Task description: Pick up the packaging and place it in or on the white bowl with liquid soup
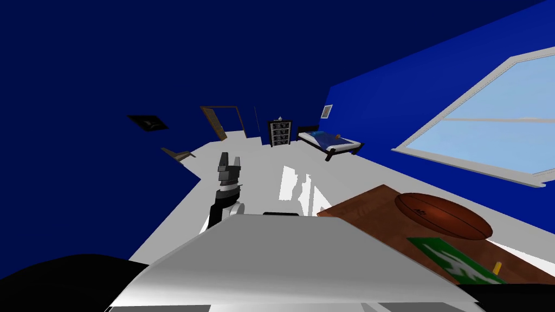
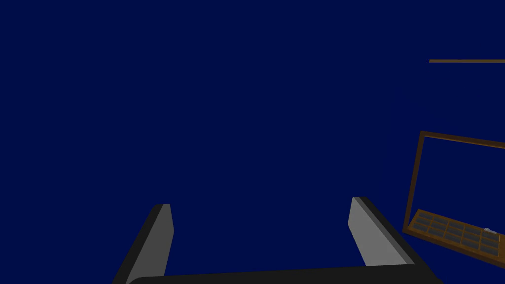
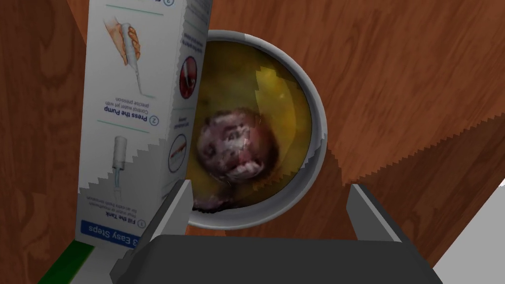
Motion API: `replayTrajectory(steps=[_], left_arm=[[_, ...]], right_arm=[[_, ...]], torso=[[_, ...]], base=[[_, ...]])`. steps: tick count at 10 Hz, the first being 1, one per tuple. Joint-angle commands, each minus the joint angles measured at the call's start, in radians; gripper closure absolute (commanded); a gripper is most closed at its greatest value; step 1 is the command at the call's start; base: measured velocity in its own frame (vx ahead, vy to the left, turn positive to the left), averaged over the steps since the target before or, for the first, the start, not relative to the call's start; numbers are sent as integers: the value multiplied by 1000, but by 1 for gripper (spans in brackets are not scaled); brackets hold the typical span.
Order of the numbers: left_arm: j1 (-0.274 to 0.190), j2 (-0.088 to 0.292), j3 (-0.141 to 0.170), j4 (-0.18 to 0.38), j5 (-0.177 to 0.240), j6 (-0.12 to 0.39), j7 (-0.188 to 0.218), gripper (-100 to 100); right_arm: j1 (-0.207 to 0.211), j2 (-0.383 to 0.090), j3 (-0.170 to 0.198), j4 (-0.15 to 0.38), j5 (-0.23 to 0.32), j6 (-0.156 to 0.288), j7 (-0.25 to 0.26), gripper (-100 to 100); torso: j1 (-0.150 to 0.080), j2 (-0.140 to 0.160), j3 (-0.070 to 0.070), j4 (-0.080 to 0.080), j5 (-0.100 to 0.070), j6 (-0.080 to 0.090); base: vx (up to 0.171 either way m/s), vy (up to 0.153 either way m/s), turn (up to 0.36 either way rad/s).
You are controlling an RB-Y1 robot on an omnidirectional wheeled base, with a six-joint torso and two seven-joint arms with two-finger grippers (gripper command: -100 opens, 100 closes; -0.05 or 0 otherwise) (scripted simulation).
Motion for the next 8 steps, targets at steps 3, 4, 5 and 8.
replayTrajectory(steps=[3, 4, 5, 8], left_arm=[[0, 0, 0, 0, 0, 0, 0, 0], [0, 0, 0, 0, 0, 0, 0, 0], [0, 0, 0, 0, 0, 0, 0, 0], [0, 0, 0, 0, 0, 0, 0, 0]], right_arm=[[114, 2, -91, -7, -33, -12, 39, -100], [143, 2, -118, -7, -33, -12, 39, -100], [173, 2, -148, -7, -33, -12, 39, -100], [257, 3, -197, -13, -62, -23, 73, -100]], torso=[[0, 1, 1, 0, 0, 1], [0, 0, 0, 0, 0, 0], [0, 0, 0, 0, 0, 0], [1, 2, 1, 0, 0, 0]], base=[[12, -4, 33], [22, -7, 83], [11, -5, 5], [6, 0, 43]])
